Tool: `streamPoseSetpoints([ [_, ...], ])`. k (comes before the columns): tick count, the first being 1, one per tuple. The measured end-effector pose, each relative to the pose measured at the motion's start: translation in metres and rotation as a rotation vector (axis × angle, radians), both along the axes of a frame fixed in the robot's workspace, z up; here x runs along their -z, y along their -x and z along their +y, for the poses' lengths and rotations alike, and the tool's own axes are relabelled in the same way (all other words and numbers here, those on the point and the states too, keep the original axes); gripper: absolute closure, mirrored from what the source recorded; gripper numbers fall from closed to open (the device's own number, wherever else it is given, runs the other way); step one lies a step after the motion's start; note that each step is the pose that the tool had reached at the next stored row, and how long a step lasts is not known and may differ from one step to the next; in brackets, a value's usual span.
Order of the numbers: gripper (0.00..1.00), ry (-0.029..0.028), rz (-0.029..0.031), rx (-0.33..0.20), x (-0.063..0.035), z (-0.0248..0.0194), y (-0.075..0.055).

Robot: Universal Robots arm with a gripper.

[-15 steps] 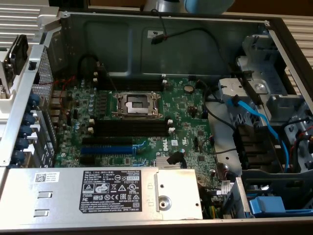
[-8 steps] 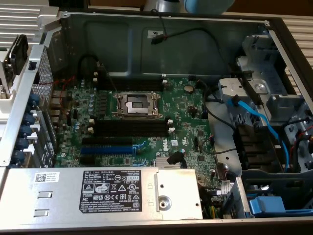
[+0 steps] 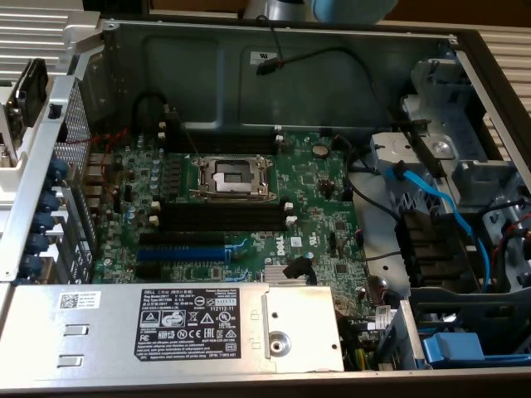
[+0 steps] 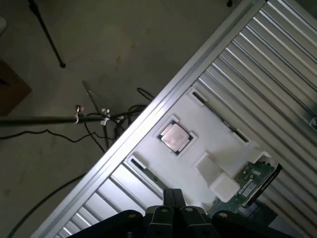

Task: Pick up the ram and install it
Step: 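Pick up the ram and move it above insertion slot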

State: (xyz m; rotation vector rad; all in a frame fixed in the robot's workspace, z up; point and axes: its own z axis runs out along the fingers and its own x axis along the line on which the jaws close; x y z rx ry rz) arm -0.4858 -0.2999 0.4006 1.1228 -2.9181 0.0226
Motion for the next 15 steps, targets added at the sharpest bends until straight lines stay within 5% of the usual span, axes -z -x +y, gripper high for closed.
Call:
streamPoseSetpoints([
  [15,0.89,0.0285,0.0007,-0.230,0.0000,0.0002,0.0012],
])
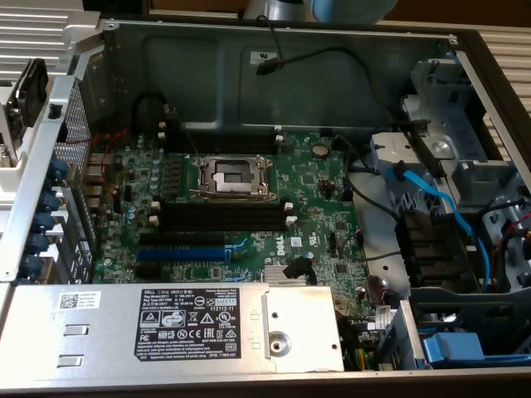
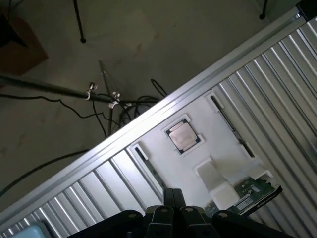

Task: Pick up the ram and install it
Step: 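Pick up the ram and move it above insertion slot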

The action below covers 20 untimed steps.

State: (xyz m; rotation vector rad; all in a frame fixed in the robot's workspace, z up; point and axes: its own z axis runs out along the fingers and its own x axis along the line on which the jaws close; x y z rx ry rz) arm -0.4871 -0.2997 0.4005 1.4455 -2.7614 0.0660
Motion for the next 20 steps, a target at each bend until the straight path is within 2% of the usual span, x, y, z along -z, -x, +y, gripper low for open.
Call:
streamPoseSetpoints([
  [8,0.89,0.0177,0.0001,-0.122,0.0000,0.0000,0.0006],
  [9,0.89,0.0248,0.0002,-0.169,0.0000,0.0000,0.0008],
  [10,0.89,0.0272,0.0002,-0.184,0.0000,0.0000,0.0009],
  [11,0.89,0.0321,0.0002,-0.216,0.0000,0.0000,0.0010],
  [13,0.89,0.0366,0.0003,-0.245,0.0000,0.0000,0.0012],
  [14,0.89,0.0437,0.0002,-0.291,0.0000,0.0001,0.0014],
  [16,0.89,0.0502,0.0001,-0.338,0.0000,0.0001,0.0016],
  [18,0.89,0.0551,-0.0006,-0.405,0.0000,0.0000,0.0016],
  [20,0.89,0.0567,-0.0010,-0.441,0.0000,0.0000,0.0016],
])
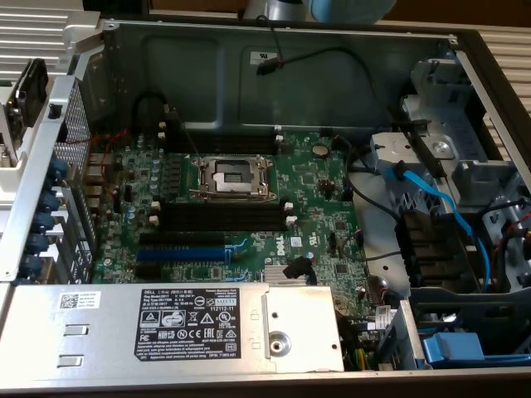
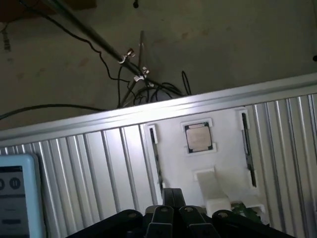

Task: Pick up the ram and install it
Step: 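Pick up the ram and move it above insertion slot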

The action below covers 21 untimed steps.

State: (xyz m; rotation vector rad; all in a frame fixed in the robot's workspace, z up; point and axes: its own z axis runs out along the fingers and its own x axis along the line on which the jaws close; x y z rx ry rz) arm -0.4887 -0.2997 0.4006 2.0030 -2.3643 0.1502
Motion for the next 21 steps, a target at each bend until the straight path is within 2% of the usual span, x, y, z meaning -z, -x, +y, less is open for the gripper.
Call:
streamPoseSetpoints([
  [5,0.89,0.0035,0.0011,-0.135,0.0002,0.0000,0.000],
  [10,0.89,0.0037,0.0011,-0.137,0.0002,0.0000,0.000],
  [12,0.89,0.0013,-0.0072,-0.137,0.0007,-0.0009,0.003],
  [13,0.89,-0.0017,-0.0115,-0.137,0.0012,-0.0021,0.003],
  [15,0.89,-0.0065,-0.0196,-0.137,0.0025,-0.0059,0.005],
  [16,0.89,-0.0086,-0.0217,-0.138,0.0032,-0.0090,0.005],
  [17,0.89,-0.0093,-0.0219,-0.138,0.0035,-0.0127,0.006],
  [18,0.89,-0.0093,-0.0220,-0.138,0.0036,-0.0137,0.005],
  [21,0.89,-0.0099,-0.0220,-0.138,0.0055,-0.0137,0.005],
])
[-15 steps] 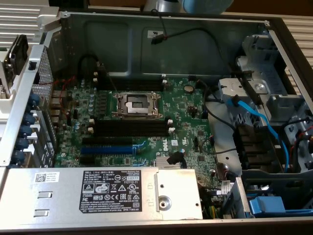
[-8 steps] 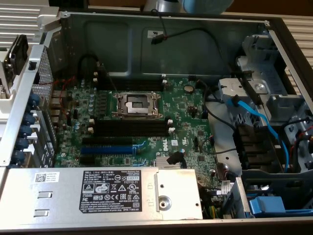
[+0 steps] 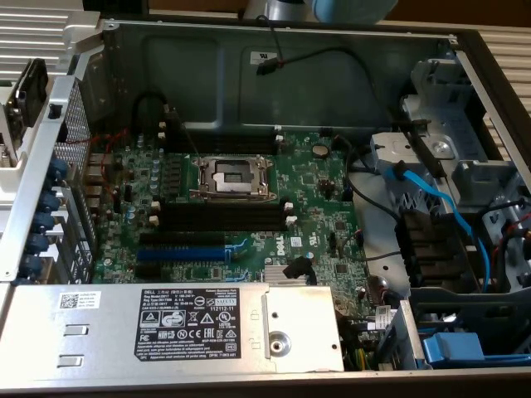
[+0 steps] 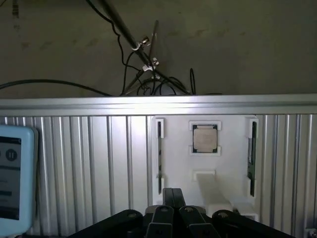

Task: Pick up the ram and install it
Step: 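Pick up the ram and move it above insertion slot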

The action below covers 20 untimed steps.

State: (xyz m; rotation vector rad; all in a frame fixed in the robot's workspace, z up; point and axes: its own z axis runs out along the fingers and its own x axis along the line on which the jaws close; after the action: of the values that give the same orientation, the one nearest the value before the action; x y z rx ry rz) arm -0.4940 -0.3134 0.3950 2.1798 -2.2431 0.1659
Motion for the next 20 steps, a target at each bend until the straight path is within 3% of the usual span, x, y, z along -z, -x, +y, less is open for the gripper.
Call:
streamPoseSetpoints([
  [17,0.89,-0.0007,0.0009,0.000,0.0310,-0.0019,-0.013],
  [20,0.89,-0.0044,0.0021,0.000,0.0361,-0.0032,-0.013],
])
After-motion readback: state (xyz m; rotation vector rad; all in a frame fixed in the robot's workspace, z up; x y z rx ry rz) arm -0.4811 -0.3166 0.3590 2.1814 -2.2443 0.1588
